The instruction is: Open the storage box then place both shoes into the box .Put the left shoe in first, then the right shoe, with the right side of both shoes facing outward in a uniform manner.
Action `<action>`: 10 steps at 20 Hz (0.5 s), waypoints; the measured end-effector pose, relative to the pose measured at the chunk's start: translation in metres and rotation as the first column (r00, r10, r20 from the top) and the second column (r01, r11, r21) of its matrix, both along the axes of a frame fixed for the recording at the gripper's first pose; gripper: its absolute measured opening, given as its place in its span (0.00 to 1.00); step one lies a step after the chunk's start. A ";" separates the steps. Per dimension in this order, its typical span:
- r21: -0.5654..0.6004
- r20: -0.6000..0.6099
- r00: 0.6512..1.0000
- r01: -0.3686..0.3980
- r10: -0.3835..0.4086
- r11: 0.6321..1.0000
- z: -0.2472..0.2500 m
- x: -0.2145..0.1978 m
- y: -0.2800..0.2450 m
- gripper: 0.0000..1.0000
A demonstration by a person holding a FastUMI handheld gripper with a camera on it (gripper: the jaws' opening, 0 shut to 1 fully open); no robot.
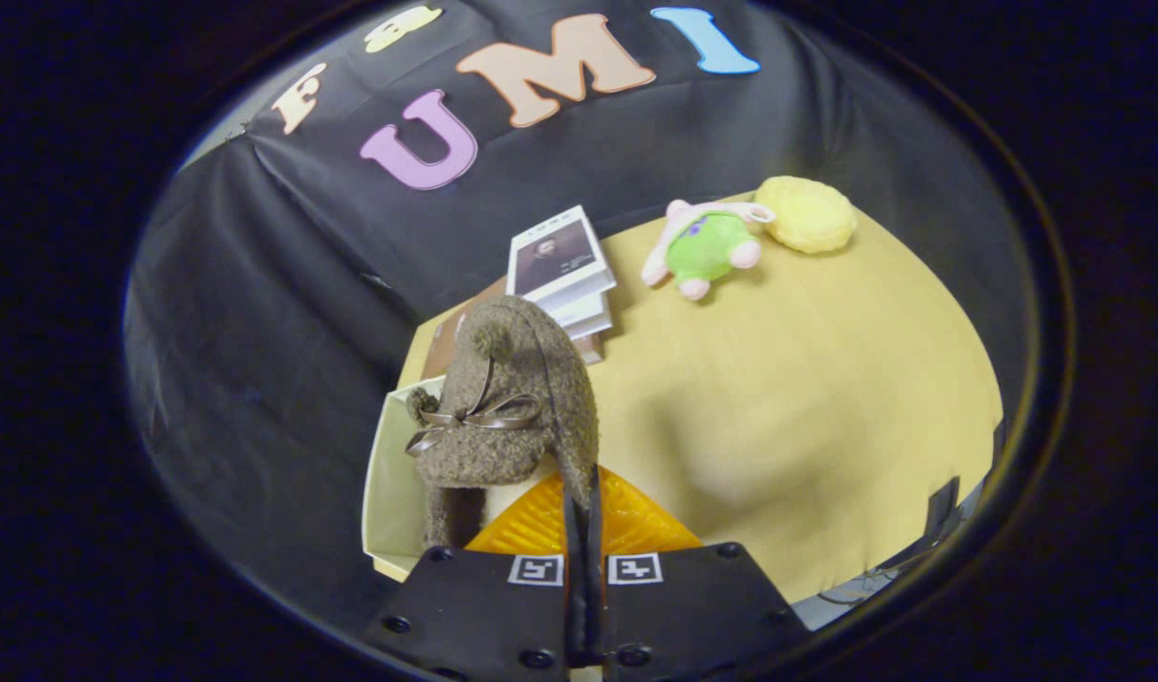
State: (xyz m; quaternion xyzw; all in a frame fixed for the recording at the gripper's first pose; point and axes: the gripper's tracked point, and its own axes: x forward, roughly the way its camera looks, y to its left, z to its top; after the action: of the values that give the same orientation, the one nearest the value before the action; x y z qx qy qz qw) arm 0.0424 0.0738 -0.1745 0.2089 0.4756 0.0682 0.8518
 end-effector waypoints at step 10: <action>0.028 0.027 0.996 -0.090 0.089 0.996 -0.003 0.009 0.121 0.03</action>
State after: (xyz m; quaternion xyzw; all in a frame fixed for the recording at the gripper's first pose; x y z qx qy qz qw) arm 0.0514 0.1952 -0.1771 0.1987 0.4723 0.1160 0.8509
